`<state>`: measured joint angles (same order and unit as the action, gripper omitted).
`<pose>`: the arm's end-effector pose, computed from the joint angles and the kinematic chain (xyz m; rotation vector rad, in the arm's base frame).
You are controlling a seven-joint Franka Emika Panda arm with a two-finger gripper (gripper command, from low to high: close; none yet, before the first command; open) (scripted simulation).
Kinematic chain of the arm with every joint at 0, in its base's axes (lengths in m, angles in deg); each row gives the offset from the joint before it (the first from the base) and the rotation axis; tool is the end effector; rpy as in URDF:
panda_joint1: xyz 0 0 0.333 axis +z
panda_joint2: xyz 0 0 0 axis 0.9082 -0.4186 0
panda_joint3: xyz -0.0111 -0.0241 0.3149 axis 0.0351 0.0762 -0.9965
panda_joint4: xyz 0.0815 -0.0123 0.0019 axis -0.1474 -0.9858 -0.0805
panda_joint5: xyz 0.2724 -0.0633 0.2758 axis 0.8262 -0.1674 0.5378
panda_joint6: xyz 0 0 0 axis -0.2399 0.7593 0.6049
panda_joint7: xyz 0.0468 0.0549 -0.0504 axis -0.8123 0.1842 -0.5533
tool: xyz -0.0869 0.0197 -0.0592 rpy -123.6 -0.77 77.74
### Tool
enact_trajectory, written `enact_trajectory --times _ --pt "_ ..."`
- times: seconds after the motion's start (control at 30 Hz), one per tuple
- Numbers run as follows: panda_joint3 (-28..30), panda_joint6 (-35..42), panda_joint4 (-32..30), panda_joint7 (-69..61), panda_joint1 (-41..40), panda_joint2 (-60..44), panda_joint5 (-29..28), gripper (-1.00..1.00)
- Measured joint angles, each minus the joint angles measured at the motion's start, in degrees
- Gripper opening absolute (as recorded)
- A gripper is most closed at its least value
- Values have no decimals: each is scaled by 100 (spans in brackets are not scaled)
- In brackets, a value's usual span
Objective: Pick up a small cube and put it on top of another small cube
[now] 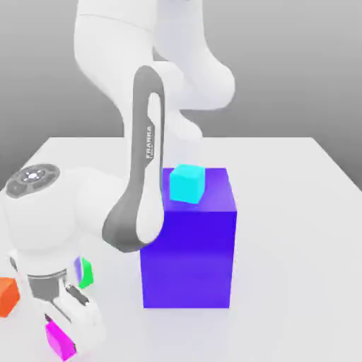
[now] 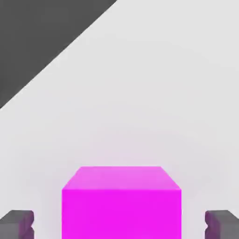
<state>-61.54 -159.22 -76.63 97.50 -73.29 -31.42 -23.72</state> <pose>0.4606 -0.1935 0.1366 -2.2608 2.1811 -0.0030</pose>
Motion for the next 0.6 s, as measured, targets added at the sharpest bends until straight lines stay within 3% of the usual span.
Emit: enact_trajectory --times 0.13,0.3,0.6 --pt "-27 -37 10 -11 -24 -48 16 -100" --pt "395 607 -250 333 251 863 -513 -100" --pt "1010 791 -1694 -15 -204 2553 -1661 -100"
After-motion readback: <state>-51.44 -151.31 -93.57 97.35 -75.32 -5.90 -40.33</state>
